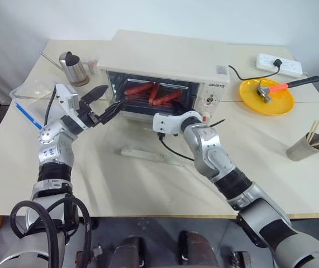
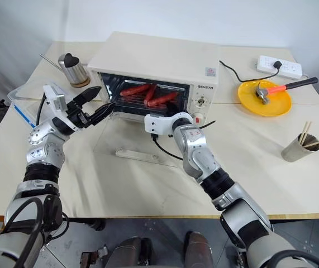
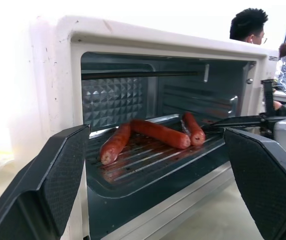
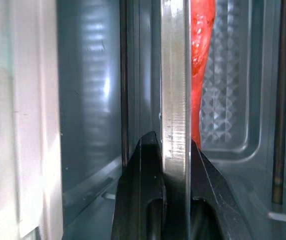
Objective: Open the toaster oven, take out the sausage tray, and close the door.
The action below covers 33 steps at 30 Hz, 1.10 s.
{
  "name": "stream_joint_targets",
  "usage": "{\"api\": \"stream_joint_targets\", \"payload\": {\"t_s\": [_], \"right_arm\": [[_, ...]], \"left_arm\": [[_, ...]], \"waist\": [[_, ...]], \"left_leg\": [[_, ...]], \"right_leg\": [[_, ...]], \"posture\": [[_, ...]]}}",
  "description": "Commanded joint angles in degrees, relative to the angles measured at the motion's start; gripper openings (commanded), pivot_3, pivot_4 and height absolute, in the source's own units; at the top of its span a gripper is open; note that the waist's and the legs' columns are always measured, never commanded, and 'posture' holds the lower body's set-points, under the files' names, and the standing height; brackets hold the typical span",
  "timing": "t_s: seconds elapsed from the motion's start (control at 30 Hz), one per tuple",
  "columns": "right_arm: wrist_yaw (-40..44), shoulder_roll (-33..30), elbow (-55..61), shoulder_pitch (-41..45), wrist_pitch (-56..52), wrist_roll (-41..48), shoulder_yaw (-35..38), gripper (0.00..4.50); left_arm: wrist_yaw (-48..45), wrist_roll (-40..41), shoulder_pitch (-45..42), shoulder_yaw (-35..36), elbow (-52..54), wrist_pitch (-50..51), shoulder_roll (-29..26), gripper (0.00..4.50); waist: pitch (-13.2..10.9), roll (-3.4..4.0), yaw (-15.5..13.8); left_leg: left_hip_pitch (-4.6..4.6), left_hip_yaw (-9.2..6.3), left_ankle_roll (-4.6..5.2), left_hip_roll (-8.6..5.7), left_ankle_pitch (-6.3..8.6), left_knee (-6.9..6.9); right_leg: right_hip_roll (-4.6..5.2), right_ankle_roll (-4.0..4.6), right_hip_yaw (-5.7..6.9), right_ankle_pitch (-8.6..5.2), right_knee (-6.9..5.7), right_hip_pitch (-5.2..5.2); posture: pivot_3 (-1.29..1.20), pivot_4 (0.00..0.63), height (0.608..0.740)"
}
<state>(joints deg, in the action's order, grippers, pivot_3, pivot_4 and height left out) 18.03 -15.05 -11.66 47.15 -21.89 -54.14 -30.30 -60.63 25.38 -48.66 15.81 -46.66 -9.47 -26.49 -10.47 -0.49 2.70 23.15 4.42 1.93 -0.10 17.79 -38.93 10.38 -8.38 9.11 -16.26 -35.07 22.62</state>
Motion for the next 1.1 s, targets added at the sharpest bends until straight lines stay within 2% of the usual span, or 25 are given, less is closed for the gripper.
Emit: {"api": "stream_joint_targets", "payload": {"t_s": [0.03, 0.33, 0.9, 1.1], "right_arm": [[1.5, -1.79, 4.46, -2.0, 2.92, -0.59, -0.99, 0.01], [-1.52, -5.93, 4.45, -5.93, 9.1, -1.26, -1.06, 0.01], [-6.1, -8.79, 4.73, -9.59, 14.11, -3.29, -1.17, 0.01], [-8.13, -10.34, 6.94, -12.87, 16.8, -1.46, 0.66, 0.01]], "left_arm": [[0.82, -0.25, -1.94, 1.12, -0.44, -0.89, -1.21, 4.5], [-0.08, -0.87, -3.66, 0.68, -3.01, -1.06, -0.9, 4.5], [-1.63, -1.65, -5.8, 0.6, -6.12, -0.73, -1.96, 4.5], [-1.96, -1.95, -5.98, 0.73, -6.55, -0.45, -2.43, 4.5]], "waist": [[0.0, 0.0, -0.24], [0.0, 0.0, -1.05], [0.01, -0.01, -1.19], [0.02, -0.03, -1.31]], "left_leg": [[0.0, 0.0, 0.0, 0.0, 0.0, 0.0], [0.0, 0.05, 0.0, -0.01, 0.0, -0.05], [-0.01, 0.04, 0.02, -0.04, -0.01, -0.11], [-0.01, 0.03, 0.02, -0.07, -0.01, -0.1]], "right_leg": [[0.0, 0.0, 0.0, 0.0, 0.0, 0.0], [0.0, 0.0, -0.01, 0.0, 0.01, -0.01], [0.02, 0.0, 0.01, 0.0, 0.01, -0.11], [0.02, 0.0, 0.03, 0.0, 0.0, -0.18]], "posture": [[0.0, 0.15, 0.74], [0.0, 0.15, 0.74], [0.0, 0.15, 0.74], [0.0, 0.15, 0.74]]}}
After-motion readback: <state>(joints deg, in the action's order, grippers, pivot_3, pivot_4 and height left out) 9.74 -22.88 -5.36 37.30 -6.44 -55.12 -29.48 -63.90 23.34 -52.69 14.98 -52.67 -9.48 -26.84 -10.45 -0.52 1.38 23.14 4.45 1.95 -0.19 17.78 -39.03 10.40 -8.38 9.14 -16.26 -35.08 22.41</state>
